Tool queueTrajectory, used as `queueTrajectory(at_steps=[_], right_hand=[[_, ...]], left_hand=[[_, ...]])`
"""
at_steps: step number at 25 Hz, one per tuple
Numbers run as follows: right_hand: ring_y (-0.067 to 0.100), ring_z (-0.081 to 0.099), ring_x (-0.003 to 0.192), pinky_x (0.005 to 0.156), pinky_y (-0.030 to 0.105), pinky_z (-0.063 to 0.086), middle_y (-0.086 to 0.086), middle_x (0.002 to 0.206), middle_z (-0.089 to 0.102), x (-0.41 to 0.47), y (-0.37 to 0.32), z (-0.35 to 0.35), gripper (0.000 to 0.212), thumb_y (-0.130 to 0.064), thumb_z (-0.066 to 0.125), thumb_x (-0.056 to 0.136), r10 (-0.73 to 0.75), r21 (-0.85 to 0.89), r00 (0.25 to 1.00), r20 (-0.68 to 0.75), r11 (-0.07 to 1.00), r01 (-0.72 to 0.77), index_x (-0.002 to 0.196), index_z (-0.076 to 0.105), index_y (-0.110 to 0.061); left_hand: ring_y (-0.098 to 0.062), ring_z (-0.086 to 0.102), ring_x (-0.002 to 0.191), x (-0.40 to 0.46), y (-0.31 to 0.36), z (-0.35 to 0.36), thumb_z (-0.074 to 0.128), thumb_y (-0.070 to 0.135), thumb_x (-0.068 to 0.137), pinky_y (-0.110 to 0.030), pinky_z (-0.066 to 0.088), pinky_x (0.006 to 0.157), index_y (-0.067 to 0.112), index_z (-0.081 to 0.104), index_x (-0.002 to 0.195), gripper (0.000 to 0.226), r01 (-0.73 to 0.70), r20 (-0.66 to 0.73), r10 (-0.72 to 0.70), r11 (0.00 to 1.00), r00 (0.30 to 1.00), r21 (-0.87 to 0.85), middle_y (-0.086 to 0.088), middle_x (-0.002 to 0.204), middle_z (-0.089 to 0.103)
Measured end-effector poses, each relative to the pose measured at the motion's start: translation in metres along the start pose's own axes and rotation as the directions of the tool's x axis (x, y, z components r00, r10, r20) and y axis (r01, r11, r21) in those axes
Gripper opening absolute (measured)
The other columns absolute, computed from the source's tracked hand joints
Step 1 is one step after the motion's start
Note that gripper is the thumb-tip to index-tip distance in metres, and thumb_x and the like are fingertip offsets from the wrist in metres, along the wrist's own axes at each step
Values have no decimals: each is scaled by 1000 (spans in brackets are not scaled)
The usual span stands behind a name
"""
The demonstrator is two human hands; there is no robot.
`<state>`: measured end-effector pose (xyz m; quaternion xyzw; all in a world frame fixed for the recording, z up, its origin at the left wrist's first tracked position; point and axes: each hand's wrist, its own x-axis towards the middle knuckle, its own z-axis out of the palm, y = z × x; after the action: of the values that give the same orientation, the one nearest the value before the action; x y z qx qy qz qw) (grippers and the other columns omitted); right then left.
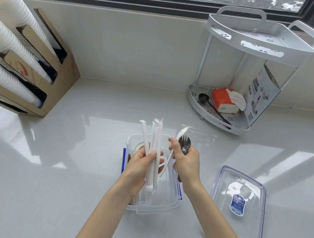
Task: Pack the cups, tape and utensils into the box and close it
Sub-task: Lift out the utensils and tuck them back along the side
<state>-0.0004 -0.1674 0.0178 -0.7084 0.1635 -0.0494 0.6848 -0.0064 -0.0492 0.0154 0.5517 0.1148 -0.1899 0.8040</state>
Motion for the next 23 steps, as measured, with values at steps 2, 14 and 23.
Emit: queueTrajectory(at_steps=[2,14,23], right_hand=[[4,45,44,52,22,35,-12,39,51,3,-2,-5,32,-34,56,88,-10,-22,1000,-25,1000,10,61,55,-17],[10,32,43,43,21,32,-3,63,40,16,8,-27,24,-30,48,93,161,54,986,41,985,-163,72,44,-20],[11,37,48,51,23,34,-3,69,46,12,17,-27,12,-24,44,95,236,4,967,96,971,-237,92,50,-14]], left_hand=[[-12,47,59,2,1,0,36,11,94,-18,47,49,11,50,99,15,0,-48,0,1000,999,-5,-1,73,50],[-12,35,62,5,-23,42,28,18,95,-23,32,58,16,46,80,23,281,-122,-259,933,958,226,-1,70,38],[-25,55,98,20,-54,36,24,5,87,-38,47,91,21,46,126,47,273,-152,-234,903,960,333,-12,116,61]])
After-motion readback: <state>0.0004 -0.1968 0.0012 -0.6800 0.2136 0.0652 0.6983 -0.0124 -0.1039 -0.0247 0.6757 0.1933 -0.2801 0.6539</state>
